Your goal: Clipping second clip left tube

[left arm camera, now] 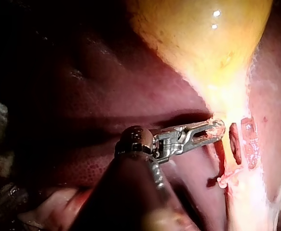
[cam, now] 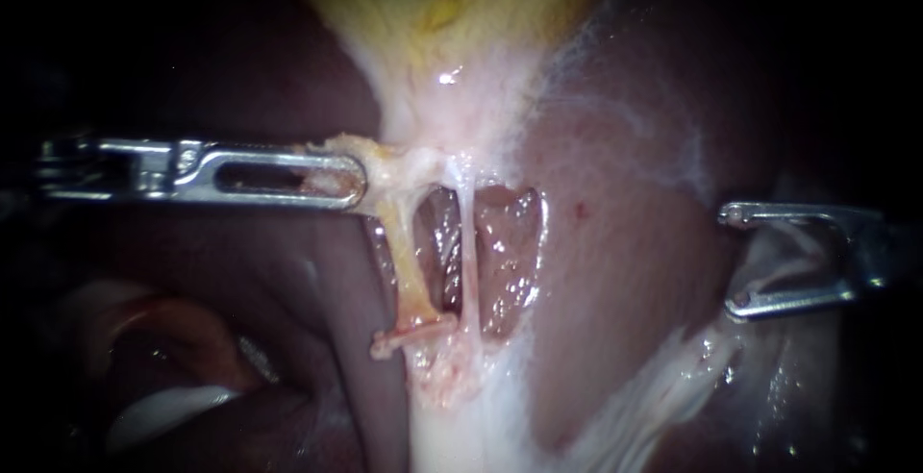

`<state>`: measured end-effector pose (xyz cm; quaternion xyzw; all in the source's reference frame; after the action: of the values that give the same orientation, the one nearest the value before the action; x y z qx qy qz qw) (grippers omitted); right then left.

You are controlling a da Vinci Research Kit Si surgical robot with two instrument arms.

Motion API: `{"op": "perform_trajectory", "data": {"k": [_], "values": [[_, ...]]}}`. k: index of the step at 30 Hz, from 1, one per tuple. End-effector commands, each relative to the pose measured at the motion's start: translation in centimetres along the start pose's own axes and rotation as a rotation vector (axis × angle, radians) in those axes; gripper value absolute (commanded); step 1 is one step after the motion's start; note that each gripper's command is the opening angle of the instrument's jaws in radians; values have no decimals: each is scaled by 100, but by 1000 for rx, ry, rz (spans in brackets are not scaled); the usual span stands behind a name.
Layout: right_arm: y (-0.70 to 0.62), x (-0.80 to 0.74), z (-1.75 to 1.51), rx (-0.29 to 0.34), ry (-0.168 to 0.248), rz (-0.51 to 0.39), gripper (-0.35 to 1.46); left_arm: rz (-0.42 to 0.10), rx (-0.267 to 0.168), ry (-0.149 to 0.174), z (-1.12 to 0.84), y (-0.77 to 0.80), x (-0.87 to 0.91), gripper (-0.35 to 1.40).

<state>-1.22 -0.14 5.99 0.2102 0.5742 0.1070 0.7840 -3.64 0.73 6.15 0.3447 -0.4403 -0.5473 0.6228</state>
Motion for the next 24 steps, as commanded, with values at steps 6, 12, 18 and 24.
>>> {"op": "perform_trajectory", "data": {"k": [6, 12, 18, 24], "values": [[0, 0, 3, -1, 0, 0, 50, -3, 1, -3, -4, -1, -1, -35], [-3, -4, 16, 0, 2, 31, 49, -3, 1, -3, -4, -1, -1, -35], [-6, -8, 50, 20, 8, 90, 50, -3, 1, -3, -3, -1, -1, -35], [-10, -15, 94, 34, -27, 138, 50, -3, 0, -4, -2, -1, -1, -35]]}}
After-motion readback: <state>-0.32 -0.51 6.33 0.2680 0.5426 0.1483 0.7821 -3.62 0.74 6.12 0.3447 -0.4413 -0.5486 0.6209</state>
